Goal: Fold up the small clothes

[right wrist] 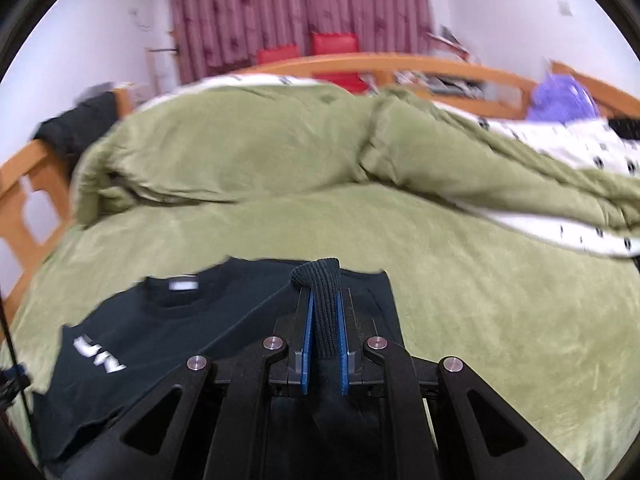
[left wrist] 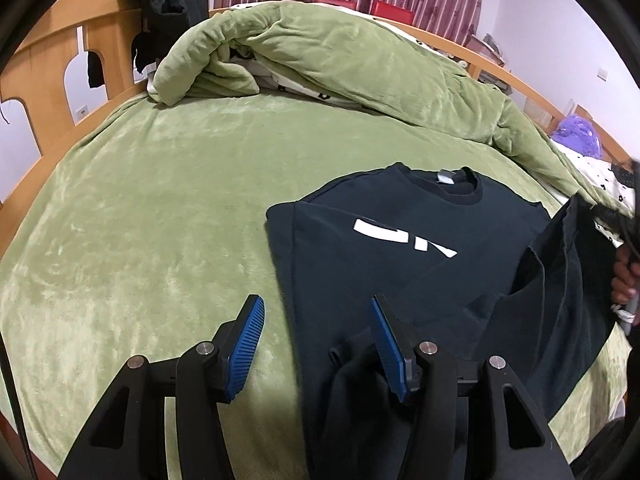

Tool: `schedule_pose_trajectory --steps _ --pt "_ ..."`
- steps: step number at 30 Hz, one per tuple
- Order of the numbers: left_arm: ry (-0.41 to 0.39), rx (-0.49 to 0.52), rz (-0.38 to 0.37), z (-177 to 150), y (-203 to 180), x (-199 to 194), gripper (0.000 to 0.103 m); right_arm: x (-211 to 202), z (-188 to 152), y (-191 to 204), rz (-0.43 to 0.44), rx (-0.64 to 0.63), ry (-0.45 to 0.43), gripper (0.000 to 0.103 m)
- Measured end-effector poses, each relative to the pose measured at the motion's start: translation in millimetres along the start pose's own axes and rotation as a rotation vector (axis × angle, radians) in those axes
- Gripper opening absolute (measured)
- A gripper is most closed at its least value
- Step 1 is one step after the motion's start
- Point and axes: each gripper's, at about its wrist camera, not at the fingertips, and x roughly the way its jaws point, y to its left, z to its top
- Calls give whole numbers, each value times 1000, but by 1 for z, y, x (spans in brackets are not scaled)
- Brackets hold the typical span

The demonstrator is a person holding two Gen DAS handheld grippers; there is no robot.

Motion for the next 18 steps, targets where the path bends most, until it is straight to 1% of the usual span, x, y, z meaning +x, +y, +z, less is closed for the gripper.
schedule_pose_trajectory --steps 2,3,4,5,6,8,9,10,15,18 --pt "5 -8 1 -1 3 3 52 35 -11 0 -79 11 87 11" --pt "5 -9 2 -1 3 4 52 49 -17 0 -103 12 131 14" --pt "8 -8 3 -2 3 5 52 63 -24 0 -129 8 186 20" --pt "9 -7 3 -2 3 5 52 72 -30 1 -140 -6 228 22" --pt "7 -5 2 -3 3 5 52 72 -33 1 -143 -23 233 23" --pt "2 -1 -4 -4 2 2 52 61 -34 3 -154 -41 201 35" --pt "0 1 -6 -4 1 1 52 48 -33 3 -144 -43 177 46" --pt "-4 4 -8 -5 0 -1 52 39 -33 2 -130 -44 165 49" --pt "-17 12 -28 -10 -4 -15 52 -15 -32 1 -71 -61 95 50" --pt "-15 30 -31 -19 -7 -23 52 -35 -40 1 -42 -48 93 50"
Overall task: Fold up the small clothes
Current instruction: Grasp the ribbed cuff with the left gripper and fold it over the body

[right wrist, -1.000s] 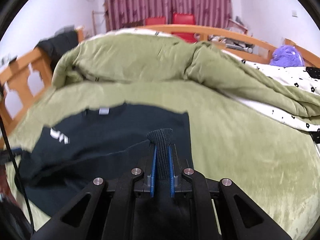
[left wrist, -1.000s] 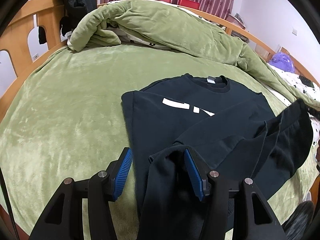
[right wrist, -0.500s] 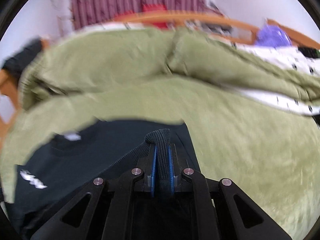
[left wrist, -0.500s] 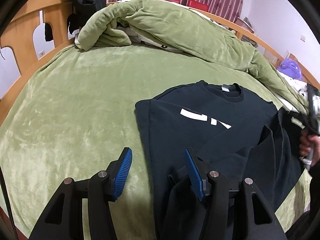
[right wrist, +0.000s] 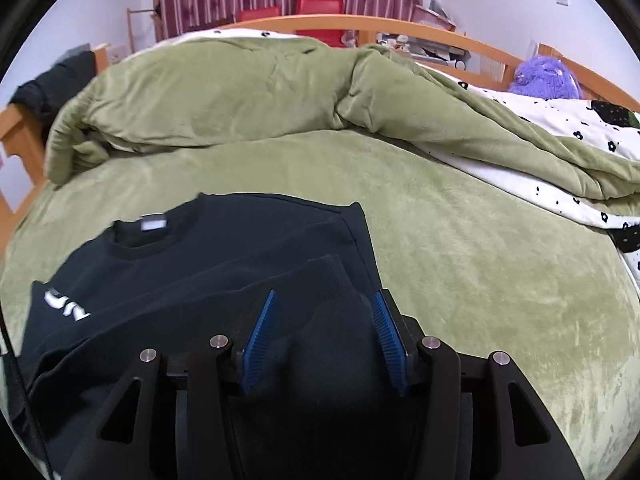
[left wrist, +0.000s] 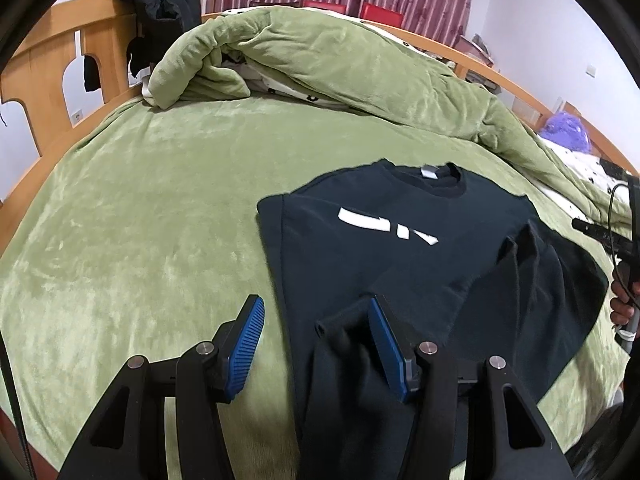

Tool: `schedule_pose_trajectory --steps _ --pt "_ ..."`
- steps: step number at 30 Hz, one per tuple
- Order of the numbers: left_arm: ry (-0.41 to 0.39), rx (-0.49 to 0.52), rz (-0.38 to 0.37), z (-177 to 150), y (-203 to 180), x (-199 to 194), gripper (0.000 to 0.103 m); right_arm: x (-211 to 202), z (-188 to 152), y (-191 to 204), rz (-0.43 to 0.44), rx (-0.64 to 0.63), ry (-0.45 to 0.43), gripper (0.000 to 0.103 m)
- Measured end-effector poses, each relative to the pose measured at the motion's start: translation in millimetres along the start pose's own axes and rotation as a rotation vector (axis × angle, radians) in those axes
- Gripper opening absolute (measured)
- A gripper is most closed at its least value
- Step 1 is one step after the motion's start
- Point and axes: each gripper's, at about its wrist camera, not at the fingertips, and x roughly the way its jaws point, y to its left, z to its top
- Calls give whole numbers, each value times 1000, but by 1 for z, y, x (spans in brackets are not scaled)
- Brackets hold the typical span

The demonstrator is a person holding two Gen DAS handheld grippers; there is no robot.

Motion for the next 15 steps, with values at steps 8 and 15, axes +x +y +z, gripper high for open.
schedule_pose_trajectory --steps 8,15 --pt "54 65 -2 -44 -17 -14 52 -24 -27 4 86 33 14 50" --pt "35 227 43 -59 -64 -9 53 -45 -37 15 102 -60 -23 50"
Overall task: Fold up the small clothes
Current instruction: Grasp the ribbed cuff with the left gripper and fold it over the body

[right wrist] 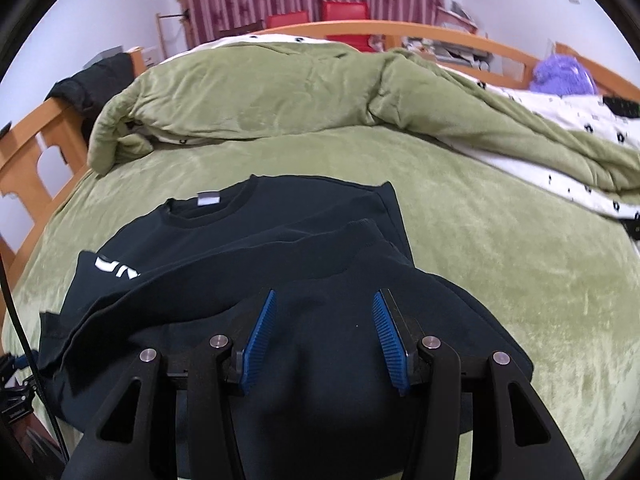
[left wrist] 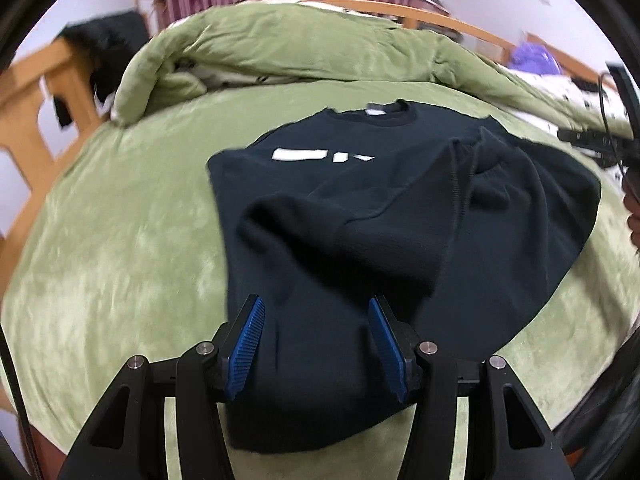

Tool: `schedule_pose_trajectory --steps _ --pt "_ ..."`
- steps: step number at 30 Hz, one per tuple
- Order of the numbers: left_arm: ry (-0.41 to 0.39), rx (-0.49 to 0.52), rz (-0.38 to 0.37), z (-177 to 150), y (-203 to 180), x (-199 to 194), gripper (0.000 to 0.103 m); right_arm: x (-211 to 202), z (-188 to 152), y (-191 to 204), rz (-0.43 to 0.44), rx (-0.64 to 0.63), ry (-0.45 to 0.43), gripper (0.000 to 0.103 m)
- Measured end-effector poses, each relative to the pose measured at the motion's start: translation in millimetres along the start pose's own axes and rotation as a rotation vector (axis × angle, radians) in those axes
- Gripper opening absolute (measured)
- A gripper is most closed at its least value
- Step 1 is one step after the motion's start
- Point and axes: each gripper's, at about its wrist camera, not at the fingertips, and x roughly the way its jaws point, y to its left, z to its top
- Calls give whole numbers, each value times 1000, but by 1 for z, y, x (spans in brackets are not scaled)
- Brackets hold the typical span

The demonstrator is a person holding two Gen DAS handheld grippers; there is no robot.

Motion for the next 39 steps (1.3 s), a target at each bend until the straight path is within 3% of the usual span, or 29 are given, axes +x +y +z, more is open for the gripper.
schedule_pose_trajectory --steps 6,12,19,26,30,34,39 --pt "-37 21 6 24 -17 13 53 1 -15 1 -39 -81 5 50" --pt "-65 0 3 54 -14 32 56 19 -20 -22 -42 -47 54 50" --pt "-25 -110 -52 82 16 70 56 45 -20 -45 -49 30 102 50" --pt "-5 -140 -82 94 28 94 56 59 -13 -34 -85 -45 93 50" --pt "5 -151 -80 105 35 104 56 76 5 -47 -122 -30 120 50" --pt "43 -186 -104 109 42 121 56 101 24 -60 -122 -7 172 56" --pt "55 -197 -108 107 41 132 26 130 30 -61 -111 -6 208 56"
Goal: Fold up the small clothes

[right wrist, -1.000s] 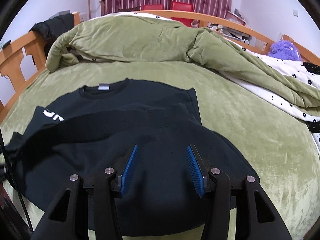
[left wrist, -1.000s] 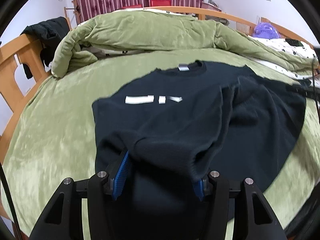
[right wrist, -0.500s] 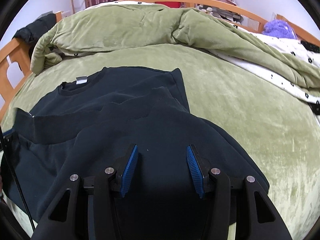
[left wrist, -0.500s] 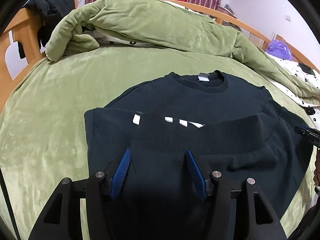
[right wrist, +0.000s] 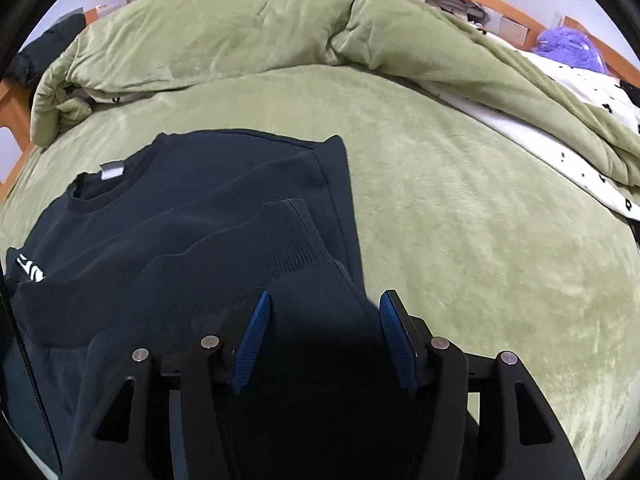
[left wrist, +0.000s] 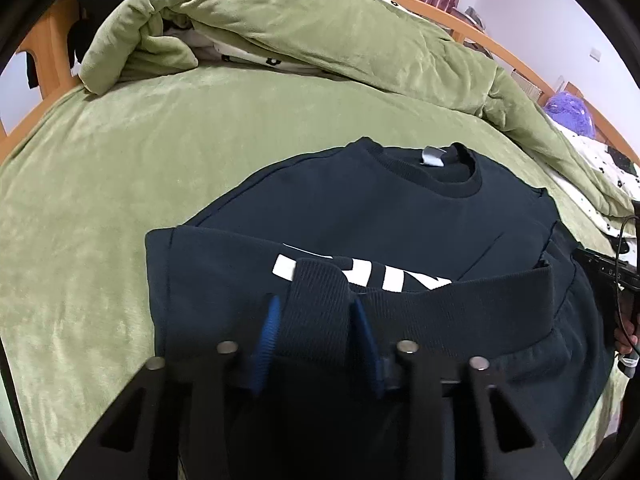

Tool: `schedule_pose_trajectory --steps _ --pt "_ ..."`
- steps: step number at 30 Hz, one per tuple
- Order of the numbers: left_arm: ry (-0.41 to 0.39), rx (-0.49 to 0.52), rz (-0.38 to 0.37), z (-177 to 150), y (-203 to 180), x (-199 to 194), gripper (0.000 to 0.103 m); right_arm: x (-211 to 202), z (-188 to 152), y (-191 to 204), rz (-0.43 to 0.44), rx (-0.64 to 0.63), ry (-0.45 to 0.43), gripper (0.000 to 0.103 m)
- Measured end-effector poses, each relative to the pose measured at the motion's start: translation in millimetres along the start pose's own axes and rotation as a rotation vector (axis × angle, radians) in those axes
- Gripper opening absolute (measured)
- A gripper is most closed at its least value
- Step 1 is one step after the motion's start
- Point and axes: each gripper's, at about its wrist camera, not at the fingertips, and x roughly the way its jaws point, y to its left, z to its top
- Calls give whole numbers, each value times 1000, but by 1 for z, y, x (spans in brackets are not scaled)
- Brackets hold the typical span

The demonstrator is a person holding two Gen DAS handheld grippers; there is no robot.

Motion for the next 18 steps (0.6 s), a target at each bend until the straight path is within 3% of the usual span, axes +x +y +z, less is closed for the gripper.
schedule_pose_trajectory --steps 3,6,18 --pt "-29 6 -12 1 0 -4 9 7 2 11 -2 -35 -12 32" --pt "-85 10 -19 5 2 -15 7 0 2 22 -20 -104 -74 15" --pt "-222 -66 6 39 33 -40 7 -42 55 16 120 -2 -262 11"
